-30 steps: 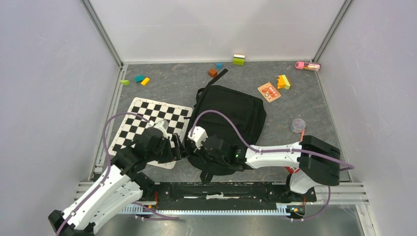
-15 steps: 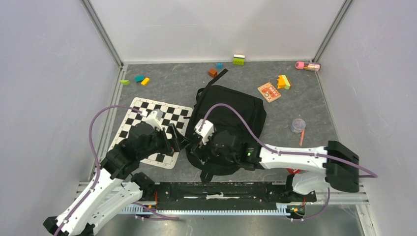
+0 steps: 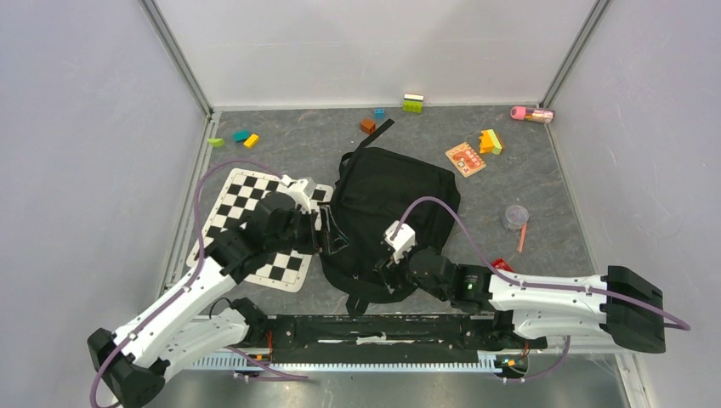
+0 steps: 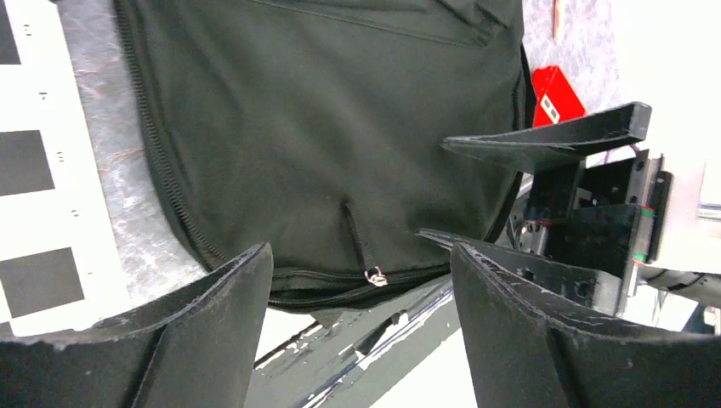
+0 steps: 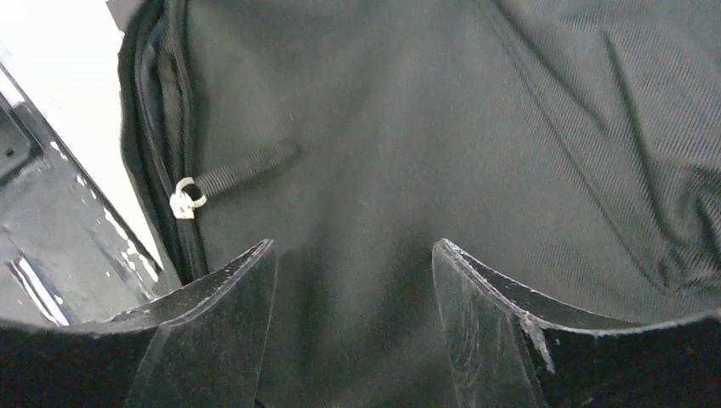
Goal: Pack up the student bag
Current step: Zip the student bag at the center of the board.
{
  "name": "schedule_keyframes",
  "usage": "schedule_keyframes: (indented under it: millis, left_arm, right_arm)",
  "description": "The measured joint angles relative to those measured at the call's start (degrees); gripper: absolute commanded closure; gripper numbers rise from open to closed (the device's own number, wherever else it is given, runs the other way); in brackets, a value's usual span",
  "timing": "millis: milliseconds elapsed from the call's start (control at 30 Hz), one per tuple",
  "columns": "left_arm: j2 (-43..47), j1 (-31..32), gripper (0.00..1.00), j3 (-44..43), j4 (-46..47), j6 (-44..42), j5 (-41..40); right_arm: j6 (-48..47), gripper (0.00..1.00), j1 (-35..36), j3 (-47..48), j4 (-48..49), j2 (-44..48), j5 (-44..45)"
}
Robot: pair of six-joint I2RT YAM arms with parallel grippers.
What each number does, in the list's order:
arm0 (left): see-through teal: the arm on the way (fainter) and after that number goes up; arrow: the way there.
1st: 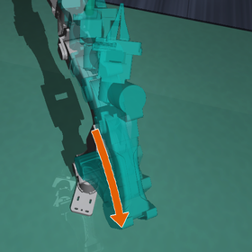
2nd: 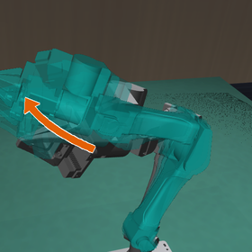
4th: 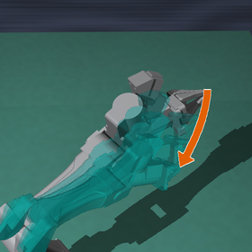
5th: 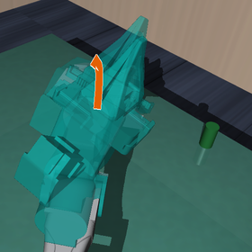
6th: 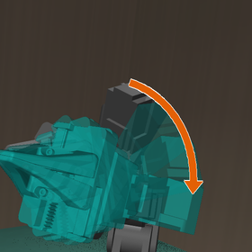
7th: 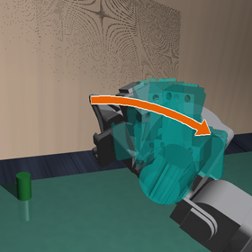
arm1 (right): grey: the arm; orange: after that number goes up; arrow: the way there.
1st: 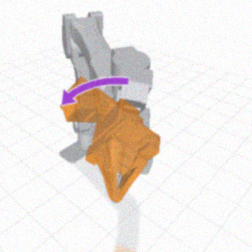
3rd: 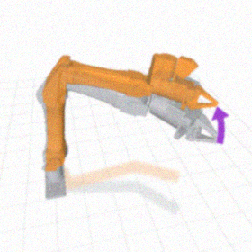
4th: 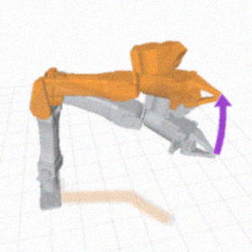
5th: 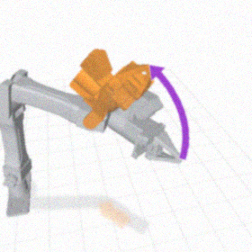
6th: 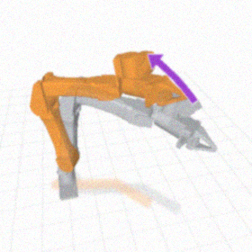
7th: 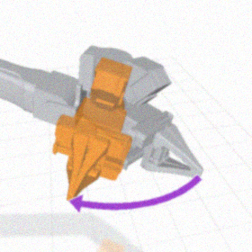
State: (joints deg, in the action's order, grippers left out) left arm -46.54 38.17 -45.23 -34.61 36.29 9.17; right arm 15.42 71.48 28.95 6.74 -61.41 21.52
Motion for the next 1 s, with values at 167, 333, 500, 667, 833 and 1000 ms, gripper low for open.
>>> schedule_keyframes:
  millis: [167,333,500,667,833,1000]
  left_arm:
    - [-5.86,5.27,0.20,-1.09,2.23,-0.35,-0.57]
    - [-13.14,11.39,0.26,-3.13,2.25,-0.35,-3.80]
    - [-18.16,16.96,0.31,-3.72,1.92,-0.33,-7.98]
    - [-22.45,22.01,0.34,-4.85,-0.52,-0.26,-13.22]
    - [-23.67,23.50,0.37,-4.87,-1.90,0.39,-15.85]
    - [-25.09,24.00,0.41,-4.76,-1.20,1.99,-17.64]
  right_arm:
    - [0.17,0.22,0.00,-5.03,1.20,3.13,-1.49]
    - [-1.29,0.22,0.00,-7.41,3.69,5.66,-4.81]
    - [-3.61,0.25,0.17,-8.76,6.27,5.46,-8.79]
    - [-5.11,0.29,3.15,-9.18,7.17,3.34,-9.44]
    - [-5.44,0.32,5.46,-9.20,8.17,1.79,-8.83]
    - [-5.42,0.34,6.40,-9.38,9.25,0.92,-7.89]
